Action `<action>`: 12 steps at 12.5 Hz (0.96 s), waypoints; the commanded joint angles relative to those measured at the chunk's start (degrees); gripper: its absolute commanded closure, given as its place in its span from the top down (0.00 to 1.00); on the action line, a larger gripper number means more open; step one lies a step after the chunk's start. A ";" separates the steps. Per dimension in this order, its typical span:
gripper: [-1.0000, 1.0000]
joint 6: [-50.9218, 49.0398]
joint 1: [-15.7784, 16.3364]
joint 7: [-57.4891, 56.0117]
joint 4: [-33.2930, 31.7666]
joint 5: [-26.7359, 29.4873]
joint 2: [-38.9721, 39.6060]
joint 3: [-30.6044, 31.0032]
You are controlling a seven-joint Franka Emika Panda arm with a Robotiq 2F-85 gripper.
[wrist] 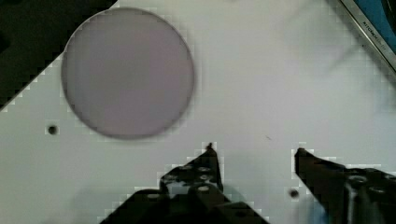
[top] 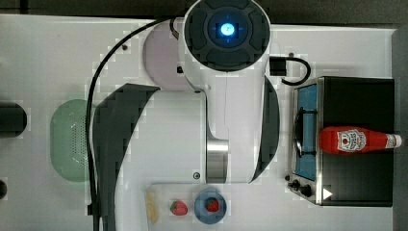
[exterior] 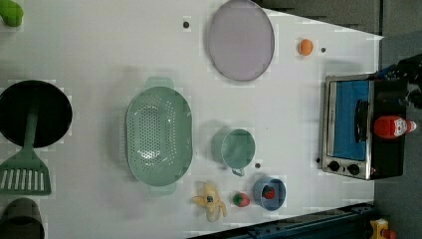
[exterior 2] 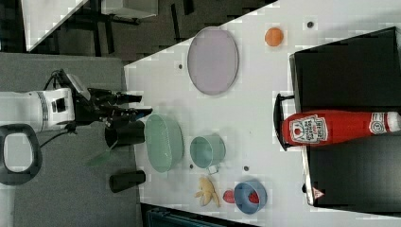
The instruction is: Pick Ketchup from oven and place it on table.
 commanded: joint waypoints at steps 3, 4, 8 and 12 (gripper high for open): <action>1.00 -6.78 -2.10 1.82 -12.94 0.68 -21.72 -4.10; 1.00 -5.68 -2.45 1.82 -12.94 0.65 -21.55 -4.78; 1.00 0.39 -4.42 1.82 -12.88 0.64 -19.69 -10.47; 1.00 3.41 -5.77 1.78 -12.79 0.64 -15.88 -18.27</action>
